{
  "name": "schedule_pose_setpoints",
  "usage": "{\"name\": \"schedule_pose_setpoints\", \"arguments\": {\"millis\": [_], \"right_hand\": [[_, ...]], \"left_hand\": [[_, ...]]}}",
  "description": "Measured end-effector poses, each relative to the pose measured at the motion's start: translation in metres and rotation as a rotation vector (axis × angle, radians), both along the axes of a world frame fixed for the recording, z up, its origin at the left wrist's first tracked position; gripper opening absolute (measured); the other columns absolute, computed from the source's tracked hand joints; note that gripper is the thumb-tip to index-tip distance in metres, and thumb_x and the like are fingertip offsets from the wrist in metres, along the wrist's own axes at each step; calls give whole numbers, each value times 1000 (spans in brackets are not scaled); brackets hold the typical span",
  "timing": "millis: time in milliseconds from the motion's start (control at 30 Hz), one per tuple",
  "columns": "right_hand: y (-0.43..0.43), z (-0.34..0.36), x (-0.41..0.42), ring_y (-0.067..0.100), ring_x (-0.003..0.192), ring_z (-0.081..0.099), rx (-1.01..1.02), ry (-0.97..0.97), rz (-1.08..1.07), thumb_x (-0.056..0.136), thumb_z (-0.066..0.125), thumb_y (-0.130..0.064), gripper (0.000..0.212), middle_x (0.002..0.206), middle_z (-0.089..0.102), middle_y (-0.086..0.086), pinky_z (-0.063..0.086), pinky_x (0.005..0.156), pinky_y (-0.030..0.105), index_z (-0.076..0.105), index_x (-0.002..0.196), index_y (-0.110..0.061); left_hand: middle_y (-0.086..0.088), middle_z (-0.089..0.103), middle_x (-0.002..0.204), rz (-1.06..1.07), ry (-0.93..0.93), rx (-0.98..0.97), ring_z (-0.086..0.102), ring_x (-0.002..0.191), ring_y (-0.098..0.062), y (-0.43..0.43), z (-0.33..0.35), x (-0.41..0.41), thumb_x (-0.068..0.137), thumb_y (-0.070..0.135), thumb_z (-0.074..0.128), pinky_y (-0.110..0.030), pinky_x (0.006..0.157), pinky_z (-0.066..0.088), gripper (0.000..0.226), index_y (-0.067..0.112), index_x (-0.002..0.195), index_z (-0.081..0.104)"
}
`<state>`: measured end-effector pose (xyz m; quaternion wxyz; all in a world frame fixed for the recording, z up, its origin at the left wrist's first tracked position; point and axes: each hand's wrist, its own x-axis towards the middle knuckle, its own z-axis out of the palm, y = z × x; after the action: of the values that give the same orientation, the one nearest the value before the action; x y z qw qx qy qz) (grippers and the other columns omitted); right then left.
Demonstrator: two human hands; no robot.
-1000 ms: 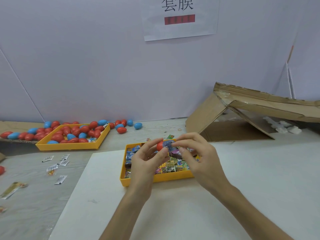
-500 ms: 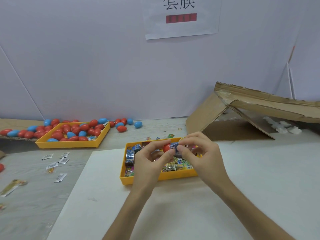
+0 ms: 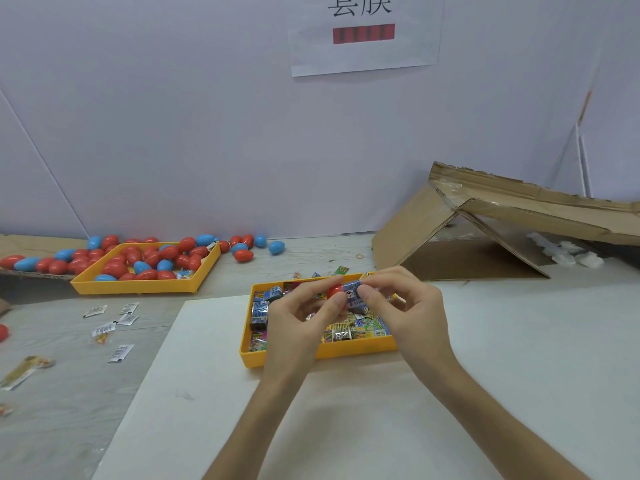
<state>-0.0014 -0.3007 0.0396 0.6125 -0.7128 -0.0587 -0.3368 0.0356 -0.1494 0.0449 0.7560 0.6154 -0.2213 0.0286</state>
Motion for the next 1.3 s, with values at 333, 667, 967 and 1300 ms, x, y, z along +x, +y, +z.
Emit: {"name": "schedule_pose_setpoints", "arguments": {"millis": [333,667,967,1300], "right_hand": [[3,3,-1,14,72,62,-71,9,-36,82,74,-24,14,90,67,-12,50,61,30,77,79,-37],[2,2,-2,18,86,69,-89,-11,4,81,77,-29,31,105,66,-9,55,70,25,70,111,-33],[3,-1,1,20,94,71,-71,51,51,79,80,-26,42,100,75,-6,56,76,29,68,119,-28],[3,-1,0,23,88,69,-85,50,68,83,81,-14,27,98,73,-5,55,74,32,75,106,-26]], "left_hand": [[0,78,96,26,-2,30,76,83,-21,1,-2,2,80,28,74,-24,70,60,23,24,103,79],[-15,76,103,-128,261,-207,75,94,-29,4,3,3,81,17,72,-28,74,60,17,14,97,80],[-16,76,107,-200,315,-242,74,100,-29,5,3,2,81,17,71,-26,76,60,21,16,100,80],[-15,74,113,-277,387,-262,71,109,-28,7,1,7,82,16,72,-26,82,58,25,12,106,78]]}}
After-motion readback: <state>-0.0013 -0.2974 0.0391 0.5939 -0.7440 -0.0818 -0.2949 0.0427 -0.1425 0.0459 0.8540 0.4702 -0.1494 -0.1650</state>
